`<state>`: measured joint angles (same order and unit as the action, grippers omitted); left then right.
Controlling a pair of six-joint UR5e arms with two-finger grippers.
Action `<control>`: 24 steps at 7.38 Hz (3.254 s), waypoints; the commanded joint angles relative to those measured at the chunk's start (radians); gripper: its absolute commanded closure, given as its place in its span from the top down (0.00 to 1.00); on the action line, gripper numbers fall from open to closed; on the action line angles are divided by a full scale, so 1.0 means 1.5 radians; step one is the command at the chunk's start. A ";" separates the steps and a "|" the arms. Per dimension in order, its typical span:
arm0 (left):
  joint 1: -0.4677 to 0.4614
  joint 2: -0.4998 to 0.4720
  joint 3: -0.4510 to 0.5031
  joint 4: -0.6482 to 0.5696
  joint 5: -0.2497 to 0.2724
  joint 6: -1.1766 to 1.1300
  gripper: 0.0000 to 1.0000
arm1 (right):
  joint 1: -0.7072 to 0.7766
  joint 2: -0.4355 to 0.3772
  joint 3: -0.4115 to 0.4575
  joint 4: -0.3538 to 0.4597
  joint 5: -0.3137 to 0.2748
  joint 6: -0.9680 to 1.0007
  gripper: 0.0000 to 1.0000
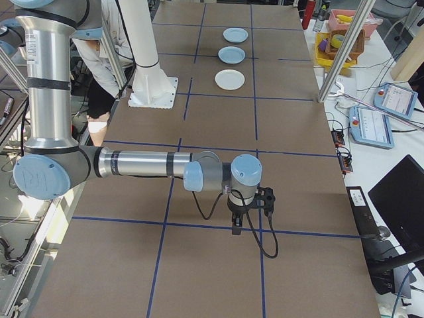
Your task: Stack plate in center
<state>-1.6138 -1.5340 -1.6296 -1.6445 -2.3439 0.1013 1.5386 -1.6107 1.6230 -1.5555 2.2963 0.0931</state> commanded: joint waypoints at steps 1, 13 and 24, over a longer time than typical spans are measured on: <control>0.000 0.005 -0.001 0.000 0.000 0.005 1.00 | 0.000 0.000 0.000 0.000 -0.001 -0.001 1.00; 0.259 0.004 0.175 -0.327 -0.031 -0.322 1.00 | 0.000 0.000 0.000 0.000 -0.001 0.000 1.00; 0.269 -0.054 0.245 -0.328 -0.046 -0.320 0.07 | 0.000 0.000 0.000 0.000 -0.001 0.000 1.00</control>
<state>-1.2103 -1.6145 -1.2620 -2.1364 -2.3969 -0.3813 1.5386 -1.6107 1.6230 -1.5555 2.2961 0.0934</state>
